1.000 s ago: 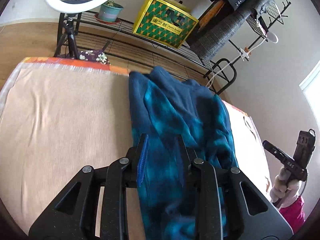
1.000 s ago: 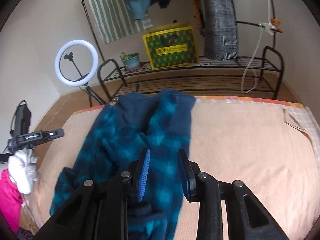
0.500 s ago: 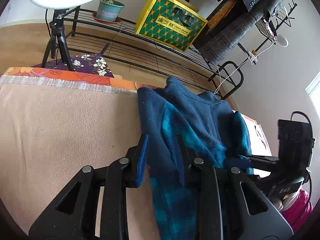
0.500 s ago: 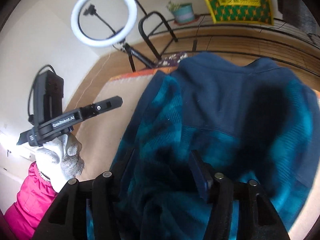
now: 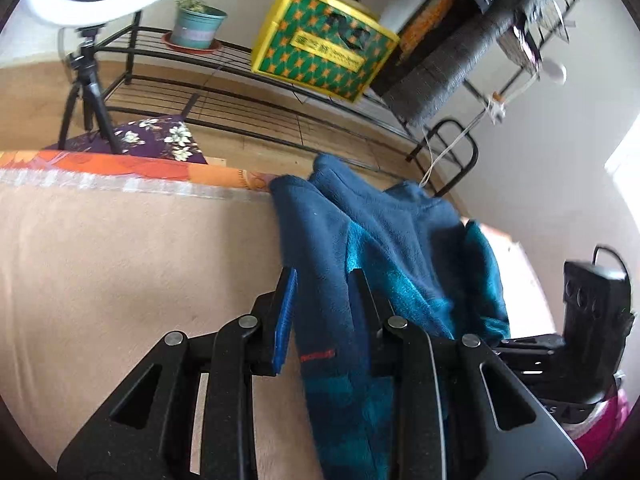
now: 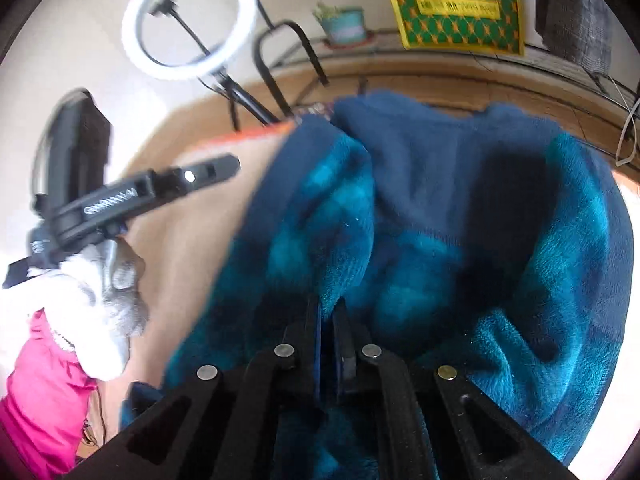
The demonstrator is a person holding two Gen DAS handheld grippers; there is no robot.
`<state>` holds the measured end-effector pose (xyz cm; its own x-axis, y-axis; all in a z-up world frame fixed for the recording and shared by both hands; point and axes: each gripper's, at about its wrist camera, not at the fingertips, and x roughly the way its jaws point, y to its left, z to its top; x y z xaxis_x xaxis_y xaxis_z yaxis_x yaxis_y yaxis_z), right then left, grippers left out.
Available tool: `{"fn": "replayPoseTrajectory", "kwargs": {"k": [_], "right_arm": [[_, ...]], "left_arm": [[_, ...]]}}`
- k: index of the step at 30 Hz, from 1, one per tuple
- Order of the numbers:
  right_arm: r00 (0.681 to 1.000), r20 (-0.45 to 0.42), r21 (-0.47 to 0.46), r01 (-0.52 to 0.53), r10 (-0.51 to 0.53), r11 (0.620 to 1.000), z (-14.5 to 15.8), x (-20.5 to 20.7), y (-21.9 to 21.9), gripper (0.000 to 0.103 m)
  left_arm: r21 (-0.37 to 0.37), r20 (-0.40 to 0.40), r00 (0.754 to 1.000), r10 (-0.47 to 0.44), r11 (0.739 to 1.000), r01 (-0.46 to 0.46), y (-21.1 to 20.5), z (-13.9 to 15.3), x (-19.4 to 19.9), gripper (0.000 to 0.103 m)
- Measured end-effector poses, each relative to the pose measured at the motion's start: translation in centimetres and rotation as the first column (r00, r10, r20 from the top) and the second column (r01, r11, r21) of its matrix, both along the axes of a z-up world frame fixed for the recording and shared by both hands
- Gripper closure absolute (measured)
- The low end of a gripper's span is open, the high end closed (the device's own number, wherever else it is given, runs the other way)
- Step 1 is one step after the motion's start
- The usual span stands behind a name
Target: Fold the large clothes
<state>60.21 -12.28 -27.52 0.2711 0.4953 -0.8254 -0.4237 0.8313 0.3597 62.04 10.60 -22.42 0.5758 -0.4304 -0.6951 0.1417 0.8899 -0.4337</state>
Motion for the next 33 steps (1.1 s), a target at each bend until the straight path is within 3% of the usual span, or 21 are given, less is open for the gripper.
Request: {"fn": "replayPoseTrajectory", "kwargs": {"k": [3, 7, 11, 12, 15, 18, 23, 26, 27, 29, 31, 33], "right_arm": [[1.000, -0.025, -0.024, 0.016, -0.017, 1.000, -0.4, 0.6, -0.1, 0.101], [0.998, -0.029, -0.020, 0.054, -0.054, 0.998, -0.3, 0.6, -1.1, 0.101], [0.999, -0.032, 0.010, 0.018, -0.017, 1.000, 0.2, -0.4, -1.5, 0.099], [0.999, -0.047, 0.026, 0.004, -0.003, 1.000, 0.5, -0.2, -1.7, 0.093], [1.000, -0.026, 0.097, -0.002, 0.004, 0.995, 2.6, -0.1, -3.4, 0.070], [0.997, 0.077, 0.159, 0.013, -0.026, 0.987, 5.5, 0.0, -7.0, 0.069], [0.969, 0.126, 0.142, 0.195, -0.213, 0.971, 5.3, 2.7, -14.2, 0.068], [0.940, 0.115, 0.100, 0.311, -0.322, 0.945, 3.2, 4.6, -18.8, 0.063], [0.933, 0.098, 0.108, 0.335, -0.345, 0.936, 2.4, 5.4, -19.8, 0.056], [0.930, 0.065, 0.145, 0.349, -0.361, 0.926, 1.2, 6.6, -20.9, 0.048], [0.929, 0.057, 0.153, 0.355, -0.367, 0.922, 0.2, 7.4, -21.0, 0.047], [0.933, 0.045, 0.172, 0.344, -0.356, 0.923, -0.4, 8.1, -20.7, 0.047]], "left_arm": [[0.041, -0.013, 1.000, -0.008, 0.999, 0.008, -1.0, -0.8, 1.4, 0.077], [0.026, -0.011, 1.000, -0.007, 1.000, 0.007, -1.6, -1.5, 2.9, 0.077], [0.100, -0.036, 0.999, -0.029, 0.994, 0.033, -3.1, -2.9, 4.1, 0.077], [0.100, -0.029, 0.999, -0.033, 0.994, 0.035, -3.1, -2.7, 4.3, 0.077], [-0.009, -0.017, 1.000, -0.024, 1.000, 0.024, -1.4, -1.6, 4.3, 0.077], [-0.053, 0.009, 0.999, 0.039, 0.998, -0.038, 1.5, -0.8, 4.3, 0.062], [-0.066, -0.066, 0.996, 0.056, 0.996, -0.060, 2.8, -2.0, 6.0, 0.062], [-0.005, -0.066, 0.997, 0.036, 0.999, -0.036, 1.1, -2.5, 6.8, 0.062], [0.019, -0.071, 0.997, 0.025, 1.000, -0.024, 0.1, -2.8, 7.2, 0.062], [0.077, -0.060, 0.998, 0.020, 0.997, -0.015, -1.3, -3.0, 7.5, 0.062], [0.151, -0.044, 0.999, 0.002, 0.988, 0.004, -2.9, -2.8, 8.0, 0.062], [0.177, -0.037, 0.999, -0.007, 0.984, 0.013, -3.7, -2.9, 8.5, 0.062]]}}
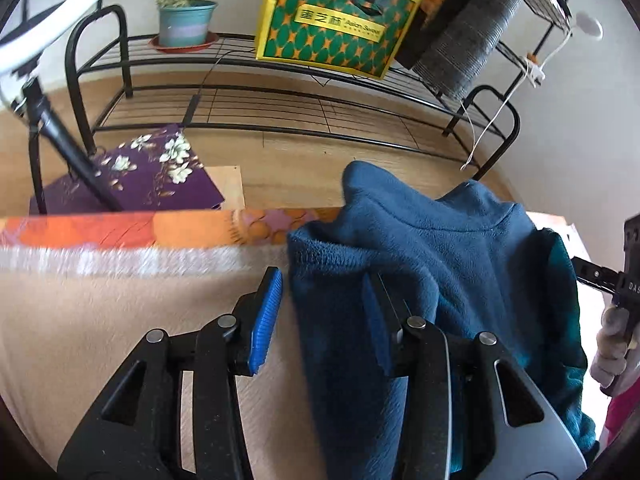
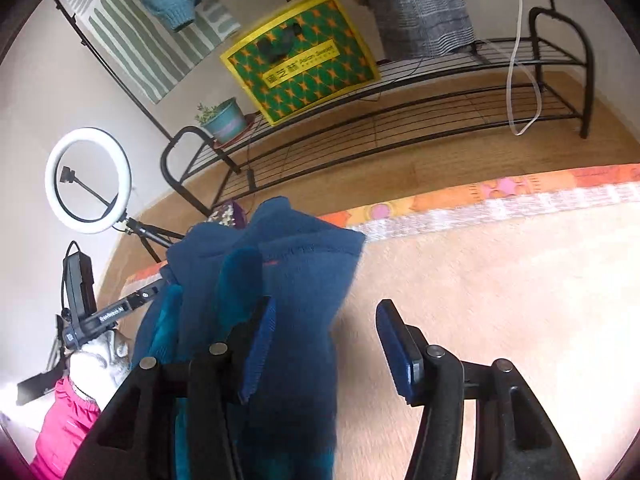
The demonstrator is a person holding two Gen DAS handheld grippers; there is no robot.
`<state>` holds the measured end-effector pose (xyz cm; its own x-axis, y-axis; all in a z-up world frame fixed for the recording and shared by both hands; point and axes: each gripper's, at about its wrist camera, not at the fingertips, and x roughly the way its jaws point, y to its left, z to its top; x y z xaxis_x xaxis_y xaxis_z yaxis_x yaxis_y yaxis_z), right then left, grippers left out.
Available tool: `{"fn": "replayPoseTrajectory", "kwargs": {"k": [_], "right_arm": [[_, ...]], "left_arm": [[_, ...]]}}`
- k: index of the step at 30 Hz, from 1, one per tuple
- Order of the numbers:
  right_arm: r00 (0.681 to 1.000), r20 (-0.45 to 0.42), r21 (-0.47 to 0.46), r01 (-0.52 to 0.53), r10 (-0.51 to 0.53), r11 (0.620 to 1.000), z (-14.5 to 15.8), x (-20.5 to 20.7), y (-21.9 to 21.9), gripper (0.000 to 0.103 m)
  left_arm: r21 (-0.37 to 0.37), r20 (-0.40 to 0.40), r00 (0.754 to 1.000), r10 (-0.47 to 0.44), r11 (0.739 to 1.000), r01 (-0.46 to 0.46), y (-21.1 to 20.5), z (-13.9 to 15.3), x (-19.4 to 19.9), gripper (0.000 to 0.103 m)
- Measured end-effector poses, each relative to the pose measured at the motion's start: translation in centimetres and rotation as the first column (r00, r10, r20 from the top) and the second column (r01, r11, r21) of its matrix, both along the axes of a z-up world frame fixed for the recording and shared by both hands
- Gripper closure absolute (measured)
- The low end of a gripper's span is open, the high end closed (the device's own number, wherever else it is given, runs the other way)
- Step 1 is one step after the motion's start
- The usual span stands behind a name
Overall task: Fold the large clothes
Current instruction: 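Lift the folded shirt and fold it over again with both grippers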
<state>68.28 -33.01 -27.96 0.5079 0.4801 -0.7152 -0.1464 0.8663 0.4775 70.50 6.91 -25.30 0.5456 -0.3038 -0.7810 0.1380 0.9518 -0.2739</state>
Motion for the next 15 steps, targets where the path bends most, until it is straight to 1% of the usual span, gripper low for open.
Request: {"fn": "replayPoseTrajectory", "kwargs": {"k": [2, 4, 5, 6, 7, 8, 9, 10, 13, 15], "right_arm": [[1.000, -0.018, 0.006, 0.003, -0.003, 1.000, -1.0, 1.2, 0.4, 0.047], [0.999, -0.032, 0.013, 0.001, -0.001, 1.000, -1.9, 2.1, 1.2, 0.048], [0.999, -0.034, 0.014, 0.002, -0.001, 1.000, -2.3, 2.4, 1.6, 0.049], [1.000, -0.022, 0.015, 0.010, -0.010, 1.000, -2.3, 2.4, 1.6, 0.053], [1.000, -0.014, 0.022, 0.017, -0.016, 1.000, -2.3, 2.7, 1.7, 0.065], [1.000, -0.016, 0.035, 0.011, -0.011, 0.999, -2.3, 2.9, 1.8, 0.075], [1.000, -0.019, 0.036, 0.014, -0.013, 0.999, -2.4, 2.9, 1.8, 0.091], [1.000, -0.010, 0.032, 0.018, -0.018, 0.999, -2.2, 2.9, 1.9, 0.095], [0.999, 0.047, -0.001, 0.004, -0.004, 1.000, -0.6, 2.5, 2.3, 0.097], [0.997, 0.078, 0.005, 0.003, -0.003, 1.000, 0.9, 2.1, 2.0, 0.097]], "left_arm": [[0.020, 0.006, 1.000, -0.007, 1.000, 0.007, -0.6, -0.1, 0.3, 0.064], [0.020, 0.009, 1.000, -0.017, 1.000, 0.017, -1.0, -0.2, 0.6, 0.079], [0.016, 0.011, 1.000, -0.025, 1.000, 0.025, -1.1, -0.2, 0.6, 0.085], [0.014, 0.017, 0.999, -0.032, 0.999, 0.032, -1.3, -0.1, 0.6, 0.092], [0.017, 0.024, 0.999, -0.031, 0.999, 0.031, -1.4, 0.1, 0.6, 0.094], [0.013, 0.023, 0.999, -0.029, 1.000, 0.029, -1.4, 0.1, 0.7, 0.095], [-0.004, 0.025, 0.999, -0.021, 1.000, 0.022, -1.3, 0.3, 0.7, 0.096], [-0.041, 0.032, 0.999, -0.006, 0.999, 0.007, -0.9, 0.6, 0.4, 0.097], [-0.101, 0.060, 0.998, 0.015, 0.995, -0.008, -0.2, 1.9, -0.2, 0.097], [-0.120, 0.086, 0.996, 0.019, 0.993, -0.008, 0.2, 3.1, -0.8, 0.097]]}}
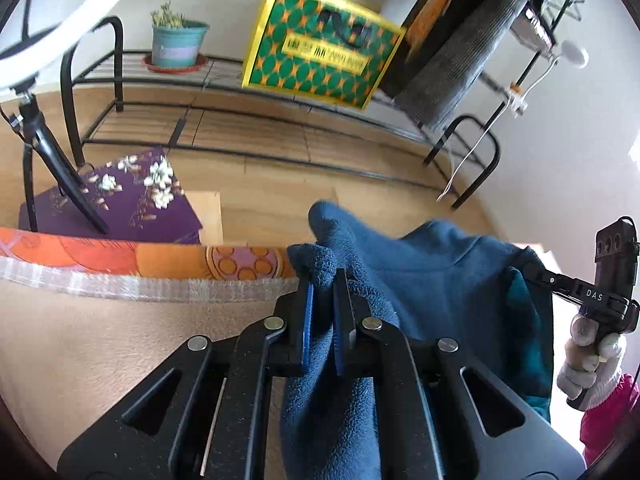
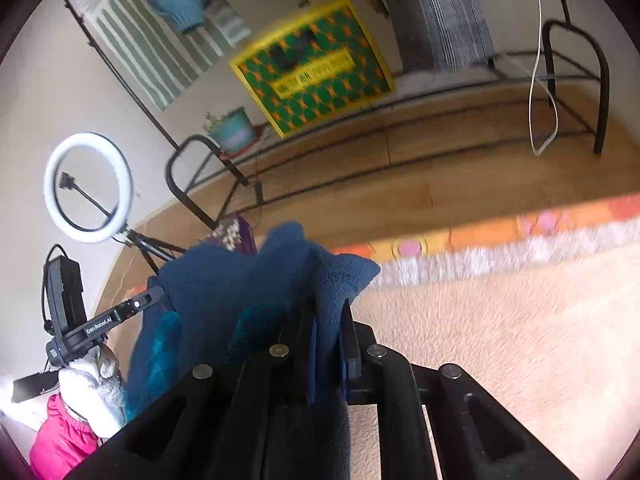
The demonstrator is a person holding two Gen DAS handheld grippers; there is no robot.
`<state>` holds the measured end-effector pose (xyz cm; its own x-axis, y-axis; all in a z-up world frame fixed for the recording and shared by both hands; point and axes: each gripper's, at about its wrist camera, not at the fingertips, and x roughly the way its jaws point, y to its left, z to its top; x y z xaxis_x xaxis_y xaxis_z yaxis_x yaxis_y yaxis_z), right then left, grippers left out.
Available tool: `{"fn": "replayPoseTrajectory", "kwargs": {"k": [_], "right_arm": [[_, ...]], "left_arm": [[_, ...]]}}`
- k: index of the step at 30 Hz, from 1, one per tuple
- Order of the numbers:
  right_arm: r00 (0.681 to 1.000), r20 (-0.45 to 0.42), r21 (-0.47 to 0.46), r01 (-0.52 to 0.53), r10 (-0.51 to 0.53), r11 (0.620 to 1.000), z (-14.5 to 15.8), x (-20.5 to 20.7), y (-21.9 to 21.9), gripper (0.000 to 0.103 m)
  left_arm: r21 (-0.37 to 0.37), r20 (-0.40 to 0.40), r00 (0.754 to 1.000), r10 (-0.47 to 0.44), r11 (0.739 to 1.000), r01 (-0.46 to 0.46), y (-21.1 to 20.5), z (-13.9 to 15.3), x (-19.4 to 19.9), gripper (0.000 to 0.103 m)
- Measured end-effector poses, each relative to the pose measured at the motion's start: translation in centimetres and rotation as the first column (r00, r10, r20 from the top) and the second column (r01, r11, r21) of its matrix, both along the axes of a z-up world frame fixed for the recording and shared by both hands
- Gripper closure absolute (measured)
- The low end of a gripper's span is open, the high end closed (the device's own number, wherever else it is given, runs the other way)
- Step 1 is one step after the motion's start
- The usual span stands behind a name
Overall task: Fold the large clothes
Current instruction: 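Lift the folded shirt and fold it over again with both grippers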
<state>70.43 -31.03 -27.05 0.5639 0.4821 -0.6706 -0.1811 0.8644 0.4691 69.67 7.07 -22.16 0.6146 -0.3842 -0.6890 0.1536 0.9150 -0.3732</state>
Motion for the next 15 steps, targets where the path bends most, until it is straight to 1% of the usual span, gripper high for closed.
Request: {"fn": "replayPoseTrajectory", "kwargs": {"k": [3, 6, 9, 12, 15], "right_arm": [[0.999, 0.050, 0.003, -0.017, 0.017, 1.000, 2.5, -1.1, -0.2, 0.098], [0.996, 0.086, -0.011, -0.031, 0.032, 0.999, 4.7, -2.7, -0.2, 0.098], [0.993, 0.111, 0.017, -0.037, 0.035, 0.999, 6.7, -4.5, -0.6, 0.098], [0.990, 0.133, 0.022, -0.059, 0.055, 0.998, 8.9, -6.8, -0.7, 0.098], [0.987, 0.146, 0.019, -0.077, 0.074, 0.997, 10.7, -9.2, -0.9, 0.098]], "left_arm": [[-0.043, 0.029, 1.000, -0.002, 0.999, 0.004, 0.5, 2.1, -1.3, 0.097], [-0.048, 0.063, 0.998, -0.010, 0.999, 0.013, 0.5, 4.4, -2.9, 0.097], [-0.063, 0.095, 0.995, -0.016, 0.998, 0.022, 0.4, 6.6, -4.9, 0.097], [-0.062, 0.127, 0.992, -0.027, 0.997, 0.035, 0.2, 9.1, -8.1, 0.097], [-0.064, 0.144, 0.989, -0.039, 0.997, 0.049, 0.1, 10.9, -11.0, 0.097]]}}
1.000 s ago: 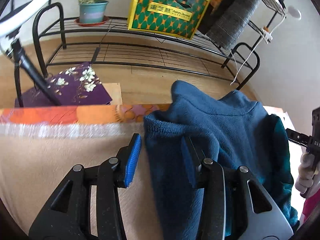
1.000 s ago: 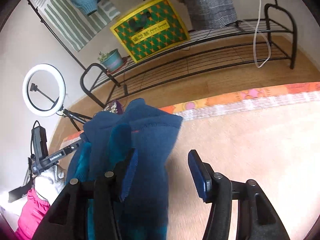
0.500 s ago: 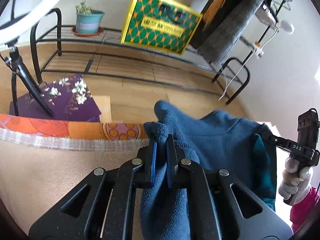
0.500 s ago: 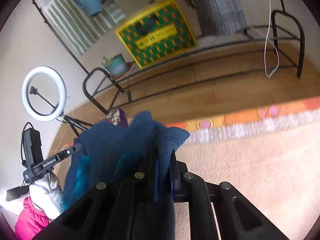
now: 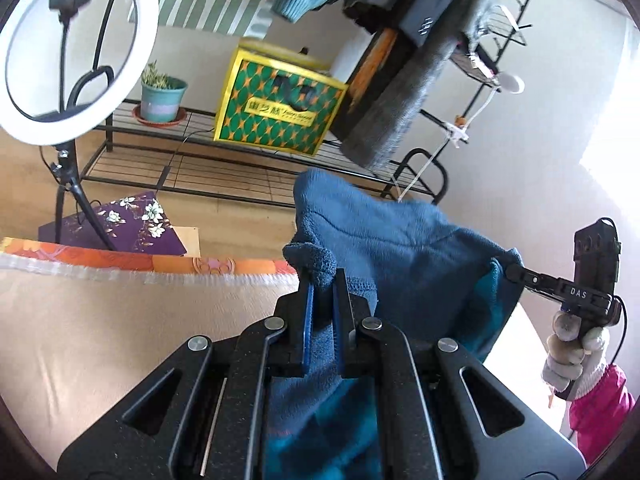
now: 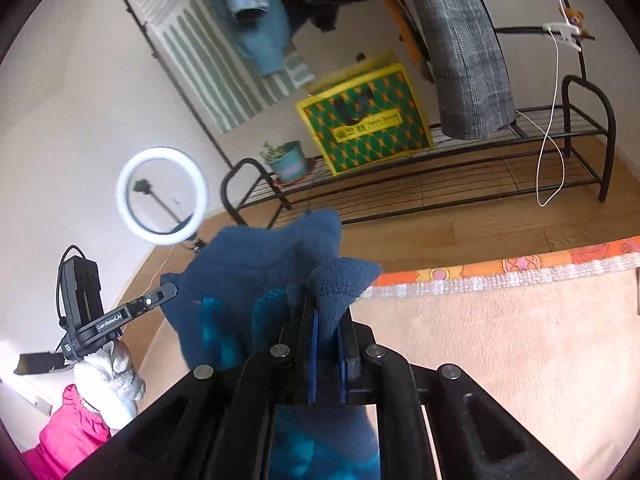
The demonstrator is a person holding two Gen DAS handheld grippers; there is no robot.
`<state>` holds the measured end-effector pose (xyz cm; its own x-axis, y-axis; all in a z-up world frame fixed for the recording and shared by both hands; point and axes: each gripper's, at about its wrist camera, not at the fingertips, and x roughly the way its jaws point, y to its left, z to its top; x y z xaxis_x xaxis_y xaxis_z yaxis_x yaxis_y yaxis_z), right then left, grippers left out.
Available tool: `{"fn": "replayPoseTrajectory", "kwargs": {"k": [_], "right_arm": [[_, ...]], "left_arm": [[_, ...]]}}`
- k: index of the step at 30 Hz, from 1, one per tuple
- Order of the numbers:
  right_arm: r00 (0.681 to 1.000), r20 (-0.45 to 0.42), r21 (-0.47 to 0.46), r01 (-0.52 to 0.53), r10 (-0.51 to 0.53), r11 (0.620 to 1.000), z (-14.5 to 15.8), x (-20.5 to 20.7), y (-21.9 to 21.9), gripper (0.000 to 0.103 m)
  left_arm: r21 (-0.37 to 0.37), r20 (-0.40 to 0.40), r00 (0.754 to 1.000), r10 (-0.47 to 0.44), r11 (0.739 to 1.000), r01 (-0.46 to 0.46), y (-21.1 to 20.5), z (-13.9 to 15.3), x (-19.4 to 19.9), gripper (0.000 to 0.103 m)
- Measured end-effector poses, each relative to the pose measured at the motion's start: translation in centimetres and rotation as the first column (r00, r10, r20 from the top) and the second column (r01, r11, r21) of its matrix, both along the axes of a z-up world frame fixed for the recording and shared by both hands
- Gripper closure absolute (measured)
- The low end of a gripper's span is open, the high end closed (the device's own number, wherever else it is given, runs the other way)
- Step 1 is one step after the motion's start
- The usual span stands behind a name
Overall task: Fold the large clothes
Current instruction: 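Lift the folded shirt and fold it over again with both grippers, then lower the folded bundle onto the blanket and open both grippers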
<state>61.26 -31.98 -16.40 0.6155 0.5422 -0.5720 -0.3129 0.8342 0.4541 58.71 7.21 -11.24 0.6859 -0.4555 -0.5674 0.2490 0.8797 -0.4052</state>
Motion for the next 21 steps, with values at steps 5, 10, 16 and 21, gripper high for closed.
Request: {"fn": "replayPoseTrajectory", "kwargs": {"k": [5, 10, 16, 21], "right_arm": [[0.999, 0.015, 0.000, -0.028, 0.028, 1.000, 3.1, -5.7, 0.5, 0.098], [0.998, 0.009, -0.005, -0.057, 0.057, 0.998, 4.3, -11.6, 1.2, 0.098], [0.997, -0.029, 0.010, -0.072, 0.072, 0.997, 2.7, -18.2, 1.1, 0.098], [0.994, -0.090, -0.006, -0.062, 0.061, 0.998, 0.0, -23.0, 0.3, 0.098]], "left_arm": [[0.005, 0.023, 1.000, -0.012, 1.000, 0.012, 0.4, 2.2, -5.9, 0.097], [0.030, 0.010, 1.000, -0.025, 0.999, 0.024, 0.5, 2.6, -12.5, 0.097], [0.085, -0.029, 0.998, -0.054, 0.995, 0.057, 0.2, 1.2, -19.7, 0.097], [0.184, -0.071, 0.992, -0.102, 0.976, 0.114, -0.4, -1.3, -24.6, 0.097]]}}
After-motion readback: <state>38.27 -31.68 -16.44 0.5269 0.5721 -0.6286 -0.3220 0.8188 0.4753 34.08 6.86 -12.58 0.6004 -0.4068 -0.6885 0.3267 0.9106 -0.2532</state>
